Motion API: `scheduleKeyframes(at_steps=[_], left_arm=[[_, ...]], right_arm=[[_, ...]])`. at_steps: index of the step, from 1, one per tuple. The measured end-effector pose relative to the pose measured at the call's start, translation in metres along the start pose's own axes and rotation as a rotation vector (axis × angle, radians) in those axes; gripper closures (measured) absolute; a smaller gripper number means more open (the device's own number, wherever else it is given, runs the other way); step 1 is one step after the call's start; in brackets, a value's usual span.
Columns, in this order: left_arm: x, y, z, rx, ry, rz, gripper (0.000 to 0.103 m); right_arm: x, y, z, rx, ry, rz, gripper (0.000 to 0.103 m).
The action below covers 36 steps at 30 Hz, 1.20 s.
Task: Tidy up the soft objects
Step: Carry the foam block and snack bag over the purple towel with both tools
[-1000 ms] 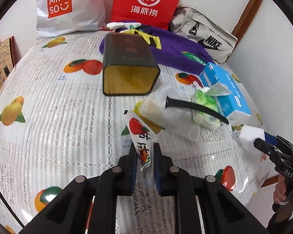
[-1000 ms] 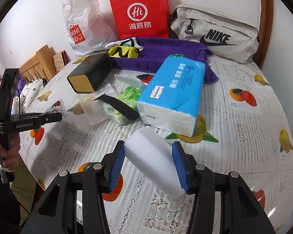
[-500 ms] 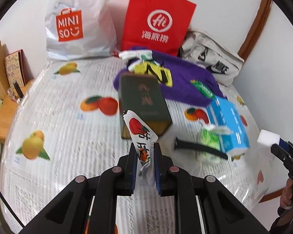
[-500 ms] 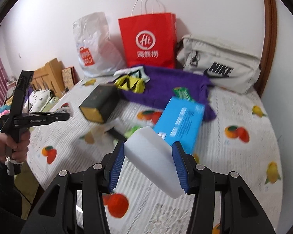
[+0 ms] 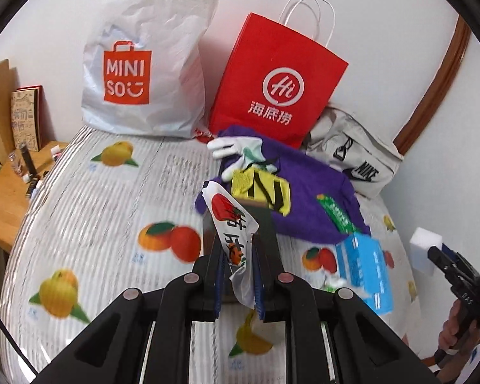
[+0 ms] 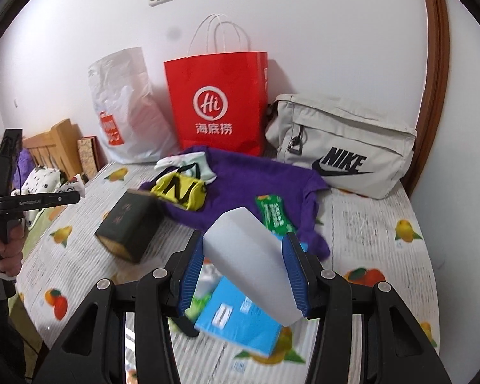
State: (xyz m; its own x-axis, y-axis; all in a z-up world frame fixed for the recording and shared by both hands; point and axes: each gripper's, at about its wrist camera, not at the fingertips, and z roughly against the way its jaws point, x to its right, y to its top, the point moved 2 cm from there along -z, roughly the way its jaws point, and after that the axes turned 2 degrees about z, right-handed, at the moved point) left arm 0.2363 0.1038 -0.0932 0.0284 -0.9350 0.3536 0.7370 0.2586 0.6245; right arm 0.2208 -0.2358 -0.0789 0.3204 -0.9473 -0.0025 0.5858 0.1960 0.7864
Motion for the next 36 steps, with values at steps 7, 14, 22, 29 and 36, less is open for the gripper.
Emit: scheduleKeyframes(at_steps=[7,14,22,29,36], left_arm=[[0.005,0.026,-0.029,-0.023,-0.006,-0.019,0.088],[0.018,0.044,-0.056,-0.060,0.004,-0.076,0.088],[0.032,0.054,-0.085,-0.106,-0.005,-0.117,0.088],[0.037,0.056,-0.107,-0.134,-0.003,-0.135,0.088],[0.051,0.061,-0.131,-0.184,-0.023,-0.169,0.087]], right_arm=[[0.006,0.023,-0.037,-0.004,-0.025,-0.005,0.054],[0.012,0.037,-0.080,-0.038,-0.040,0.024,0.054],[0.020,0.046,-0.131,-0.094,-0.022,0.032,0.054],[0.021,0.051,-0.160,-0.128,-0.019,0.067,0.053],[0.025,0.055,-0.188,-0.171,-0.040,0.090,0.053]])
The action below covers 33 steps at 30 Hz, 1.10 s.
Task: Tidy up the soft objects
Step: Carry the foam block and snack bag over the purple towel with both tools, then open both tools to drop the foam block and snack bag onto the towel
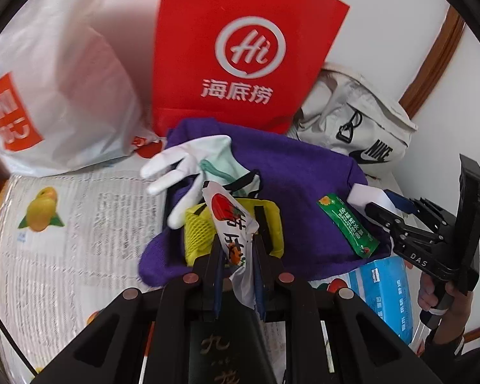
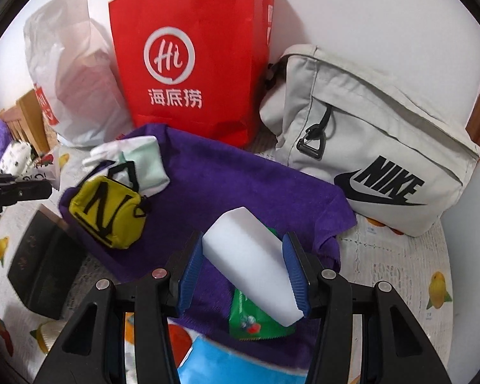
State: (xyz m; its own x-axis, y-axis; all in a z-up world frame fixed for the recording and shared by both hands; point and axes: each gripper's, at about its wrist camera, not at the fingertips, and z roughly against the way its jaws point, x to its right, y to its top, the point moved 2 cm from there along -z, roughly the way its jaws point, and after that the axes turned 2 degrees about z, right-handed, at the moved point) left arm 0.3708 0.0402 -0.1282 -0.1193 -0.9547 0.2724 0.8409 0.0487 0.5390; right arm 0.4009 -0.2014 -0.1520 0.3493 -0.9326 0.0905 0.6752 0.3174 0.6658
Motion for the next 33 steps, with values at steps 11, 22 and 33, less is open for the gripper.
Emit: scheduleKeyframes(at_steps=[11,22,33], left_arm=[[0.024,0.020,-0.041,-0.063,-0.045,-0.054,0.087],[0.029,0.036,-0.064,-0.079,-0.064,-0.040,0.084],[0.029,0.043,-0.061,-0.048,0.002,-0.042,0.043]], right_arm=[[-0.003,0.002,-0.025,-0.063,0.032,0.009,0.044],[-0.006,0.000,-0.032,-0.083,0.032,0.031,0.022],[0.000,0.005,-0.024,-0.058,0.093,-0.026,0.017]])
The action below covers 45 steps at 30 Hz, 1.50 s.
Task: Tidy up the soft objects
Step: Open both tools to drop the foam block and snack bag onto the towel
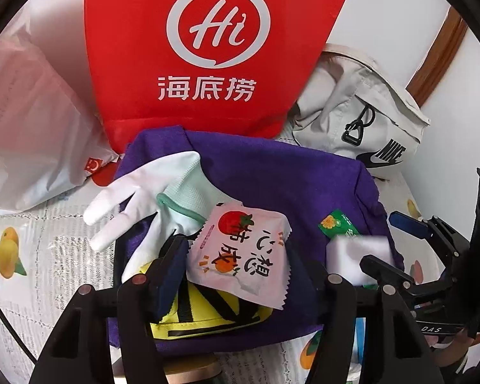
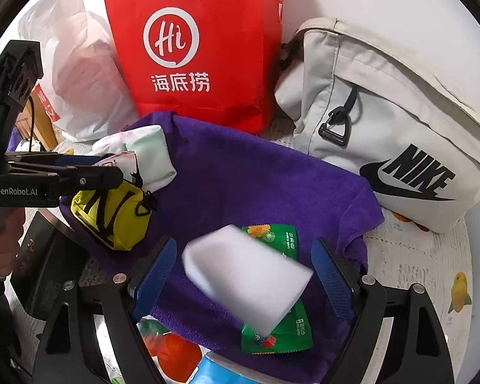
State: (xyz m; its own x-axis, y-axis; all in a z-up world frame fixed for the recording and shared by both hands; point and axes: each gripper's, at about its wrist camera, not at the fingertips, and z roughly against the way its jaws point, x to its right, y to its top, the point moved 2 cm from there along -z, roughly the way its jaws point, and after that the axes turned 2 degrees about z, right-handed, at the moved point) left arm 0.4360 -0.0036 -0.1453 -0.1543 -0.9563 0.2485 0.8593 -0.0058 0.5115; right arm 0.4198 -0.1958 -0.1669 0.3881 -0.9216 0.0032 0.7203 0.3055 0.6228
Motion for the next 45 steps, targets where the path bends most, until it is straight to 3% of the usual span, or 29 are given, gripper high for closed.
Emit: scheduleKeyframes(at_steps=[8,14,19,28,34,45], left_arm=[[-0.004,-0.006,0.013,0.024,0.037,0.006,0.035],[0.005,-0.010,0.014,-0.006,0.088,-0.012,0.031],[0.010,-0.014,0.018,-0.015,0.005,0.019,0.023],[-0.001,-0.018,0.029,-0.012,0.057,0.050,0.023],[-0.003,-0.042,0.050,0.008,0.062,0.046,0.024],[0.010,-0.103,0.118,0.117,0.088,0.018,0.024]], right_arm=[[0.000,-0.003,0.024,0.026,-0.016,-0.015,0.017],[-0.005,-0.012,0.045,0.038,-0.031,-0.005,0.017],[-0.007,-0.023,0.052,0.025,-0.031,-0.014,0.017],[-0.005,-0.039,0.061,0.015,-0.020,-0.050,0.017],[-0.009,-0.051,0.073,0.024,-0.004,-0.075,0.017],[-0.044,-0.088,0.117,0.065,0.062,-0.059,0.017]])
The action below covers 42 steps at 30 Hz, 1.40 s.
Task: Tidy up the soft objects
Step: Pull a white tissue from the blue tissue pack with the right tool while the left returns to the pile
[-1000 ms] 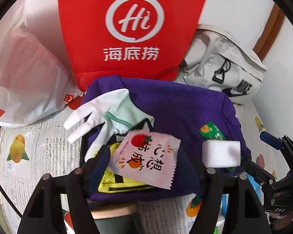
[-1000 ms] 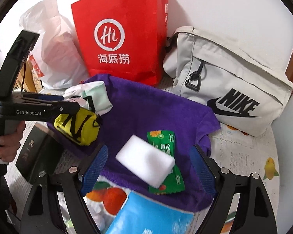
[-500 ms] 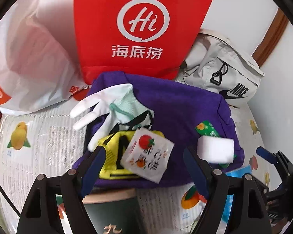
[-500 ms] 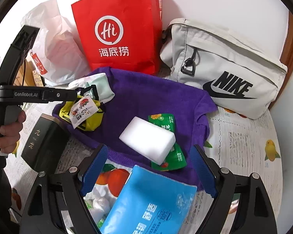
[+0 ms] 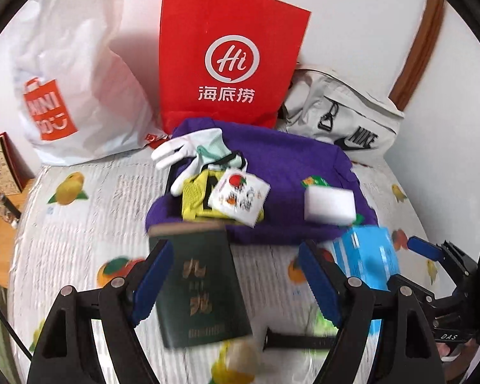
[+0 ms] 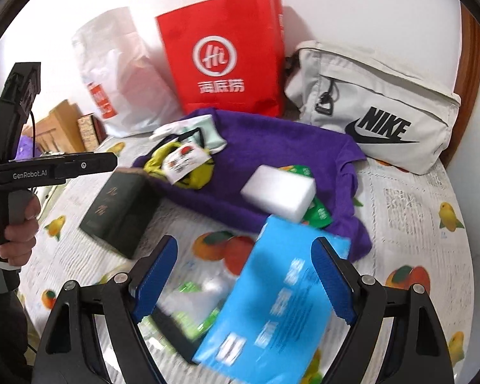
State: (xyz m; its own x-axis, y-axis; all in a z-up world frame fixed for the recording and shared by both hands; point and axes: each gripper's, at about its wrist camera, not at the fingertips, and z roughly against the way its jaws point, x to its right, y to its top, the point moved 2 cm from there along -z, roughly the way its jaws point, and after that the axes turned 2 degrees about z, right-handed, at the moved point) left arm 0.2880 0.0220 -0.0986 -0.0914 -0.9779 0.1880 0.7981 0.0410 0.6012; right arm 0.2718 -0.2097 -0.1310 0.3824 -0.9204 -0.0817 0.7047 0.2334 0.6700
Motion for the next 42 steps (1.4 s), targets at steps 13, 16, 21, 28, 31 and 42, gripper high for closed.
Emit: scheduleKeyframes(at_steps=[13,16,21,28,31,42], left_arm=[[-0.007,-0.080,0.034,-0.049,0.043,0.033,0.023],[-0.012,-0.094,0.035,-0.056,0.067,0.039,0.023],[-0.019,-0.109,0.029,-0.082,0.075,0.063,0.023],[-0.019,-0.115,0.009,-0.122,0.051,0.076,0.023],[-0.013,-0.116,-0.001,-0.143,0.016,0.064,0.023],[0.021,-0.134,-0.047,-0.220,-0.006,-0.099,0.023]], right_arm=[[-0.056,-0.049,0.009,0.000,0.023,0.161,0.036],[-0.063,-0.053,-0.001,-0.002,-0.005,0.214,0.043],[-0.067,-0.055,-0.022,-0.007,-0.049,0.273,0.062],[-0.069,-0.058,-0.038,-0.032,-0.067,0.312,0.099],[-0.071,-0.058,-0.023,0.004,-0.043,0.304,0.099],[-0.059,-0.077,0.056,0.090,-0.030,0.193,0.099]])
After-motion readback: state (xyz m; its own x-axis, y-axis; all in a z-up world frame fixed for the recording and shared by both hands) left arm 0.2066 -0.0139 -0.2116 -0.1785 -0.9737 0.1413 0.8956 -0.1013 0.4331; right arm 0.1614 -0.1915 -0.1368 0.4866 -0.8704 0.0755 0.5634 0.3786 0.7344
